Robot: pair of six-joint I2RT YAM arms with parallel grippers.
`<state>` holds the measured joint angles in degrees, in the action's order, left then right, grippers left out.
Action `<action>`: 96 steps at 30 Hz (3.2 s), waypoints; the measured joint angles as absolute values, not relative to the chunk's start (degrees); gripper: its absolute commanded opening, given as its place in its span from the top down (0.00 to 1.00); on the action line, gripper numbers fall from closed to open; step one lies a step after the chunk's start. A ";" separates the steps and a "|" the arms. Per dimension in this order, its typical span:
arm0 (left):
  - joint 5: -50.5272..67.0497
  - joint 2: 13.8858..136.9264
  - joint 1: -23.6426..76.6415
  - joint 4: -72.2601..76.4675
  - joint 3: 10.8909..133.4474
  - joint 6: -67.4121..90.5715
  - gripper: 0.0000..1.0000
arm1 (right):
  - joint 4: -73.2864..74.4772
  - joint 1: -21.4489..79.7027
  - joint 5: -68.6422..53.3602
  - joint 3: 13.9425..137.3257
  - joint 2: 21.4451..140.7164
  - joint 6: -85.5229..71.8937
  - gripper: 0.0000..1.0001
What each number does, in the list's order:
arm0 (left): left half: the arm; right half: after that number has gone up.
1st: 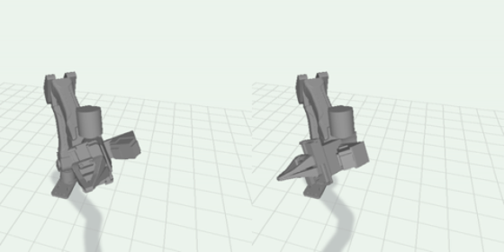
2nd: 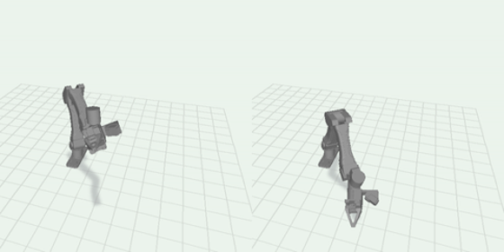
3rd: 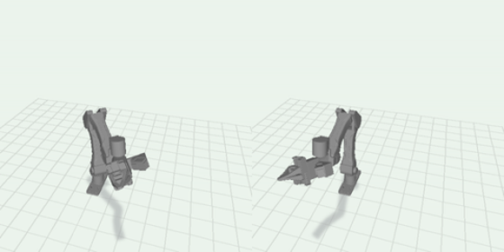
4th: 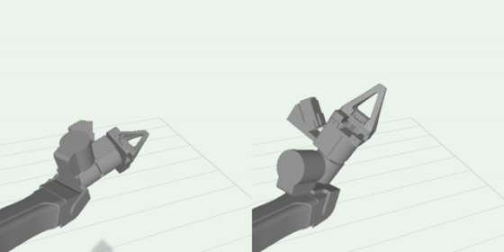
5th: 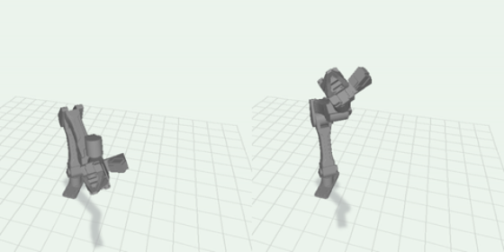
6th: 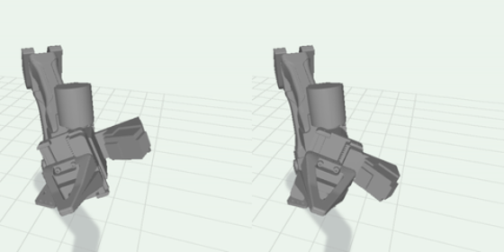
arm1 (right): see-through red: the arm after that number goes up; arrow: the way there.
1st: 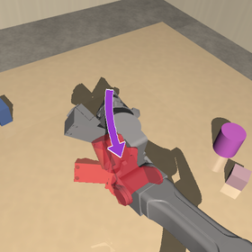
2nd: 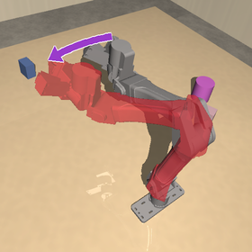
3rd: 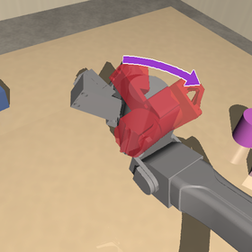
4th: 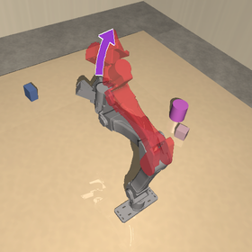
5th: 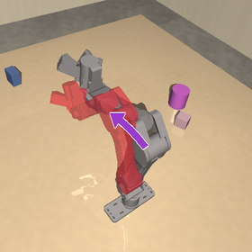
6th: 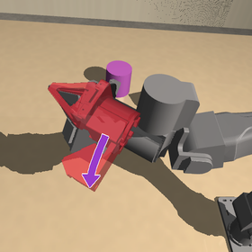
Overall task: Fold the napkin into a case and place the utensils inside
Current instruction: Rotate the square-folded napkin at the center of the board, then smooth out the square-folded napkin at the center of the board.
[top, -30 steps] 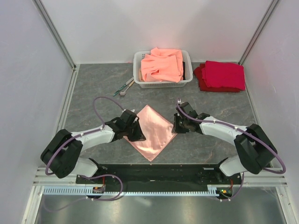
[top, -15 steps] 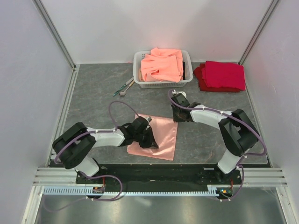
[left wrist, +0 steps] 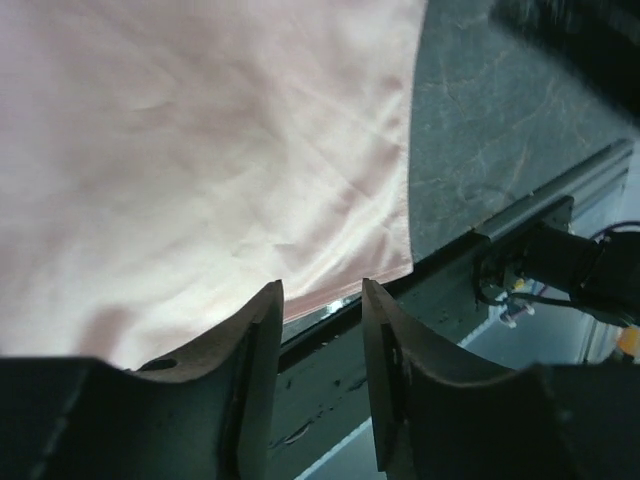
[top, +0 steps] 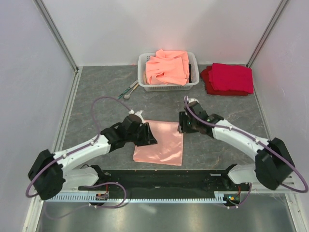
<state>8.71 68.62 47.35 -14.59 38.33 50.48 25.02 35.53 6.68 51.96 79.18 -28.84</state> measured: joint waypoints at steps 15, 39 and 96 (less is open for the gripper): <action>0.03 58.87 37.69 -36.38 33.58 50.06 0.53 | 20.21 43.62 -11.25 25.87 61.67 -47.86 0.50; 6.35 55.24 37.19 -33.76 25.43 53.19 0.78 | 13.96 49.67 -11.86 19.53 58.28 -57.39 0.85; 12.38 55.22 37.01 -28.10 19.44 56.36 0.91 | 15.07 49.98 -7.20 20.88 60.75 -54.83 0.77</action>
<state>12.38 55.22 37.01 -28.10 19.44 56.36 15.07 49.98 -7.20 20.88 60.75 -54.83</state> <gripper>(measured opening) 0.087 0.230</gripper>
